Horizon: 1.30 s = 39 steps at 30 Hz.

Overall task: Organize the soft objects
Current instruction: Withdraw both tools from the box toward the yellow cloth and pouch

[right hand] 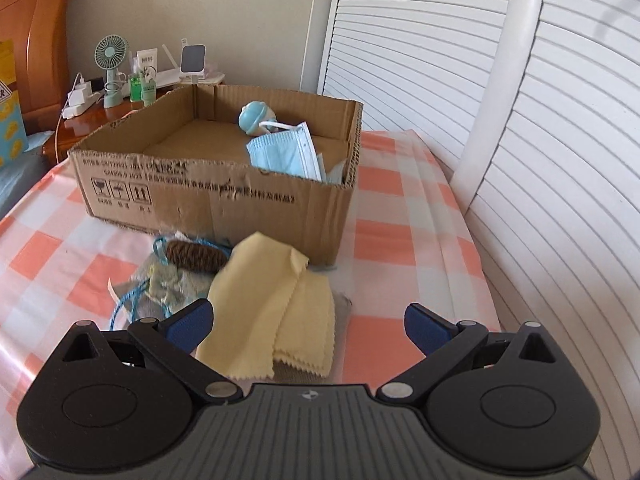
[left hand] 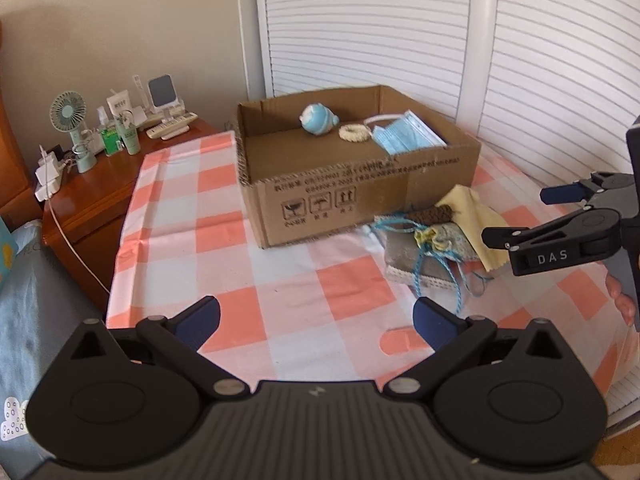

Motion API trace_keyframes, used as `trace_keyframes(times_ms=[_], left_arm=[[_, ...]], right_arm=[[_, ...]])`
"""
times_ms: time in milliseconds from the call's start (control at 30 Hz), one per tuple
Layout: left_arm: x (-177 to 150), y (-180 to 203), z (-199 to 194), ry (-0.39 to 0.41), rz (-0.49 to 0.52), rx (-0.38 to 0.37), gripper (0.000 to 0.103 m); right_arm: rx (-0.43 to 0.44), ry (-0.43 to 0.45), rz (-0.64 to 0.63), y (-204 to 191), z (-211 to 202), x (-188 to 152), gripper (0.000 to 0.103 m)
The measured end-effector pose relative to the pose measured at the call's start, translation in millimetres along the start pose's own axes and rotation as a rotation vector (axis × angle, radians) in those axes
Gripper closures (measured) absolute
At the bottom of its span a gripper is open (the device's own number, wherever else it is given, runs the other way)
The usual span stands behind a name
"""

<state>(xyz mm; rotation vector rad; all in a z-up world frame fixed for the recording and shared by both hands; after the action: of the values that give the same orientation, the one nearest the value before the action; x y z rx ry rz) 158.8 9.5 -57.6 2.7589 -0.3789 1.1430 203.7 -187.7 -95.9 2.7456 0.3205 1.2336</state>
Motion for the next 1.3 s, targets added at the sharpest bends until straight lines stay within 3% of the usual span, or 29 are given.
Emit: trace_keyframes(times_ms=[300,500,600,800,1033,1300], left_arm=[[-17.4,44.0,32.9,-0.101,0.089,-0.096,0.001],[-14.4,57.0,49.5,-0.119,0.153,-0.059,0.001],[-9.7,59.5,58.9,-0.128,0.164,-0.081,0.001],[-11.1,73.2,69.0,-0.154,0.194,-0.251,0.001],[-21.7,88.8,78.4,-0.214,0.28,-0.33,0.001],[-39.0,98.9,54.2,-0.3,0.357,-0.472,0.001]], right_arm=[[0.005,-0.008,-0.022,5.2,-11.3,-32.4,0.0],[0.013,-0.02,-0.017,14.6,-10.5,-49.2,0.0],[0.014,-0.013,0.001,19.4,-11.4,-52.3,0.0],[0.035,-0.02,0.027,25.7,-9.6,-59.1,0.0],[0.051,-0.038,0.033,25.6,-5.9,-68.0,0.0],[0.065,-0.032,0.047,26.8,-5.8,-70.1,0.0]])
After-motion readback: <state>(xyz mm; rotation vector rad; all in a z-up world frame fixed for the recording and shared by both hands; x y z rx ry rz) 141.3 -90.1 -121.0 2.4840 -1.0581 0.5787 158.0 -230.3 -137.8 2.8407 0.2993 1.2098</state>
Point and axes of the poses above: each gripper's, at about its wrist camera, not at the fingertips, and z roughly the way its jaws point, y to its right, x to its top, the point moved 8 cm from there along z, roughly the way its jaws point, and after that the axes turned 5 degrees about -x, right-handed, at the moved point
